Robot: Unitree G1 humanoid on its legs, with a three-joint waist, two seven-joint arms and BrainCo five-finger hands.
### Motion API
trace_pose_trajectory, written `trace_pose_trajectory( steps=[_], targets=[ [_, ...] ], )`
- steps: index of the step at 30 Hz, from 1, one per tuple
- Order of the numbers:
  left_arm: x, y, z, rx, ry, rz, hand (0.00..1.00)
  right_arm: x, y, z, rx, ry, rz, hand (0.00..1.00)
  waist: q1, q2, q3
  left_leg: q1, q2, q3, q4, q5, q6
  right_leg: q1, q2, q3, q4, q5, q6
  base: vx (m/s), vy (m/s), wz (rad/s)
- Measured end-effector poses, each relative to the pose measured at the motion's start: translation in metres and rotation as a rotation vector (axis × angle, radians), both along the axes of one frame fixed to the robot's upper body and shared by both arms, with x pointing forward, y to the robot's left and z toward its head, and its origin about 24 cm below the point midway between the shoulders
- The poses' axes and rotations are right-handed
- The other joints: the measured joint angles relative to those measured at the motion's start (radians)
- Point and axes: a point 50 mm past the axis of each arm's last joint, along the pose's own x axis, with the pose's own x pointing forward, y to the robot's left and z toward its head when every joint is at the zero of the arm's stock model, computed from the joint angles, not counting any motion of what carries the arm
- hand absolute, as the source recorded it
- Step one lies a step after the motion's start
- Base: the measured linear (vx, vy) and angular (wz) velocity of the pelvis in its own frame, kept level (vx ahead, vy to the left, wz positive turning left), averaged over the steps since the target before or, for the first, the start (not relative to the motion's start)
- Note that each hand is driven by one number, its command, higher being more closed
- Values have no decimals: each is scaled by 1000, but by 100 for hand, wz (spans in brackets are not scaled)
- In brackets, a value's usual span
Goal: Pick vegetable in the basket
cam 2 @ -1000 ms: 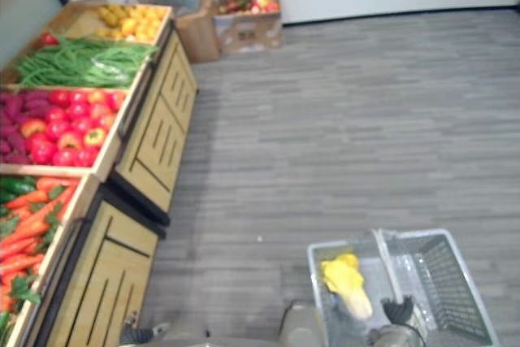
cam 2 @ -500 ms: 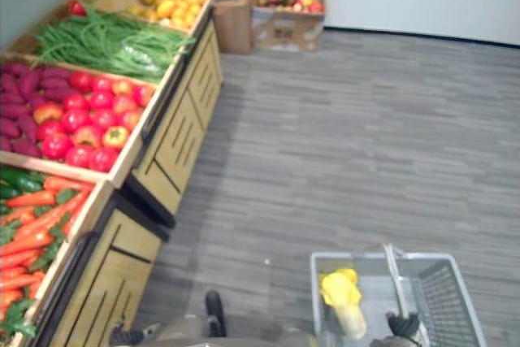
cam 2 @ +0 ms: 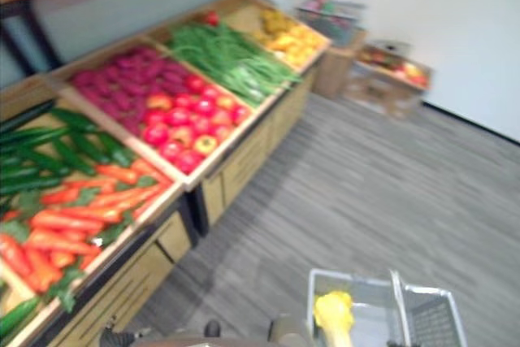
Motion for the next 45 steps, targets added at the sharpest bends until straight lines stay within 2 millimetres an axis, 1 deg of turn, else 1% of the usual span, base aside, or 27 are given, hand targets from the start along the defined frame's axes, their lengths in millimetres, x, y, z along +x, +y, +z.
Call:
trace_pose_trajectory(
  steps=[1, 2, 3, 4, 5, 6, 7, 8, 9, 10, 11, 12, 13, 14, 16, 18, 19, 22, 25, 27, 31, 33, 34, 36, 39, 42, 45],
  targets=[
    [-1, -2, -1, -7, -1, 17, 0, -3, 0, 0, 4, -2, -20, 100, 2, -3, -4, -2, -5, -31, 3, -3, -7, 4, 2, 25, -44, -1, -2, 145, -274, 173],
    [-4, -4, -2, -14, 3, 39, 0, -5, 0, 1, 1, -18, -54, 100, 17, -2, -6, -5, -12, -75, 22, -19, -28, 15, -2, 40, -133, 9, -2, 107, -251, 125],
    [-6, -3, -2, -12, 6, 50, 0, -6, 1, 2, -7, -31, -74, 100, 31, -15, -9, -20, -15, -74, 43, -45, -37, 26, -19, 31, -202, 47, 0, 90, -349, 149],
    [-12, 4, -1, 4, 14, 73, 0, -6, 9, 1, 5, -41, -79, 100, 45, -52, -19, -59, 3, 9, 86, -90, -56, 65, -66, -18, -278, 69, 15, 42, -321, 119],
    [-13, 4, -1, 1, 19, 86, 0, -3, 10, 0, 9, -49, -83, 100, 46, -53, -16, -70, 20, 31, 98, -93, -67, 83, -69, -48, -303, 44, 15, 35, -437, 141],
    [-16, -4, -4, -24, 32, 109, 0, 4, 5, 4, -11, -79, -89, 100, 46, -30, -21, -93, 65, 37, 102, -83, -91, 86, -54, -117, -312, 38, 3, 47, -413, 116],
    [-18, -7, -5, -31, 38, 128, 0, 9, 3, 6, -22, -95, -95, 100, 49, -7, -19, -107, 95, 40, 98, -63, -115, 97, -40, -161, -316, 35, -4, 62, -401, 126],
    [-20, -10, -6, -39, 41, 138, 0, 18, 3, 6, -12, -133, -111, 100, 54, 10, -13, -113, 129, 63, 86, -40, -136, 115, -30, -207, -319, 29, -14, 55, -277, 98],
    [-21, -11, -7, -42, 45, 144, 0, 24, 4, 7, -9, -151, -113, 100, 54, 17, -10, -119, 152, 101, 86, -29, -133, 125, -28, -233, -319, 27, -19, 35, -232, 107],
    [-23, -13, -7, -52, 49, 170, 0, 32, 3, 9, -13, -183, -110, 100, 52, 22, -9, -133, 198, 222, 106, -17, -111, 138, -32, -281, -318, 20, -31, 0, -169, 105],
    [-24, -13, -8, -54, 46, 205, 0, 39, 0, 14, -26, -229, -118, 100, 50, 23, -9, -140, 254, 401, 141, -13, -94, 151, -41, -322, -318, 14, -40, 3, -128, 100],
    [-25, -13, -8, -52, 49, 217, 0, 42, -1, 17, -38, -247, -119, 100, 48, 23, -10, -135, 284, 510, 158, -12, -91, 157, -48, -338, -319, 14, -41, 16, -57, 84],
    [-28, -13, -8, -53, 55, 233, 0, 46, -6, 21, -58, -278, -128, 100, 45, 23, -9, -116, 316, 670, 171, -13, -90, 164, -62, -363, -319, 12, -41, 44, 53, 66],
    [-29, -13, -8, -52, 59, 244, 0, 50, -9, 24, -73, -300, -134, 100, 44, 23, -7, -108, 310, 716, 161, -6, -96, 170, -77, -376, -319, 12, -40, 27, 85, 50],
    [-35, -12, -9, -51, 79, 263, 0, 56, -10, 25, -75, -317, -133, 100, 39, 29, -12, -104, 284, 705, 138, 0, -100, 181, -86, -373, -342, 17, -26, 2, 107, 23],
    [-38, -12, -9, -45, 86, 275, 0, 50, -11, 19, -54, -298, -175, 100, 35, 31, -18, -88, 233, 687, 66, 25, -101, 208, -102, -376, -404, 34, -3, 8, 139, 29],
    [-39, -11, -10, -44, 89, 275, 0, 46, -11, 16, -43, -284, -191, 100, 35, 30, -19, -80, 217, 686, 40, 38, -98, 212, -106, -373, -417, 40, 3, 14, 104, 19],
    [-41, -9, -9, -36, 97, 275, 0, 41, -6, 6, 14, -233, -220, 100, 27, 31, -18, -64, 177, 675, -30, 76, -94, 218, -110, -372, -455, 65, 11, 28, 58, 12],
    [-40, -8, -9, -32, 97, 250, 0, 38, -2, 0, 45, -193, -238, 100, 26, 38, -22, -61, 152, 655, -61, 92, -89, 225, -112, -379, -483, 85, 23, 52, 48, 10],
    [-39, -6, -9, -25, 97, 239, 0, 38, -2, -1, 50, -190, -251, 100, 25, 42, -22, -49, 144, 644, -82, 99, -91, 230, -112, -377, -495, 94, 23, 60, 33, -6],
    [-32, 4, -6, 2, 83, 221, 0, 37, -7, 1, 37, -189, -253, 100, 20, 38, -21, -9, 129, 637, -135, 109, -95, 243, -111, -358, -507, 101, 23, 61, 24, -15],
    [-29, 8, -4, 12, 73, 217, 0, 40, -12, 4, 18, -187, -231, 100, 14, 36, -20, 16, 115, 639, -172, 119, -94, 244, -113, -343, -514, 105, 22, 54, 52, -17],
    [-26, 12, -3, 22, 67, 213, 0, 42, -13, 4, 14, -185, -218, 100, 10, 31, -19, 17, 112, 639, -172, 119, -94, 244, -116, -336, -515, 105, 22, 56, 50, -12],
    [-25, 27, 1, 63, 61, 208, 0, 47, -9, 3, 27, -181, -194, 100, 4, 13, -17, 25, 109, 633, -173, 117, -96, 243, -116, -317, -531, 116, 21, 58, 27, -27],
    [-23, 34, 4, 85, 55, 211, 0, 50, -7, 1, 39, -174, -186, 100, 1, 8, -14, 31, 107, 631, -176, 112, -102, 243, -116, -300, -544, 123, 25, 16, 4, -22],
    [-21, 40, 6, 96, 25, 291, 0, 46, -5, -2, 51, -150, -177, 100, -2, 4, -13, 32, 106, 617, -179, 110, -103, 245, -117, -300, -548, 123, 25, 0, 0, 0],
    [-27, 47, 8, 124, 20, 379, 0, 42, -6, -4, 66, -130, -169, 100, -3, 2, -14, 33, 106, 596, -179, 109, -104, 250, -117, -306, -549, 122, 23, 12, -15, 7]
  ],
)
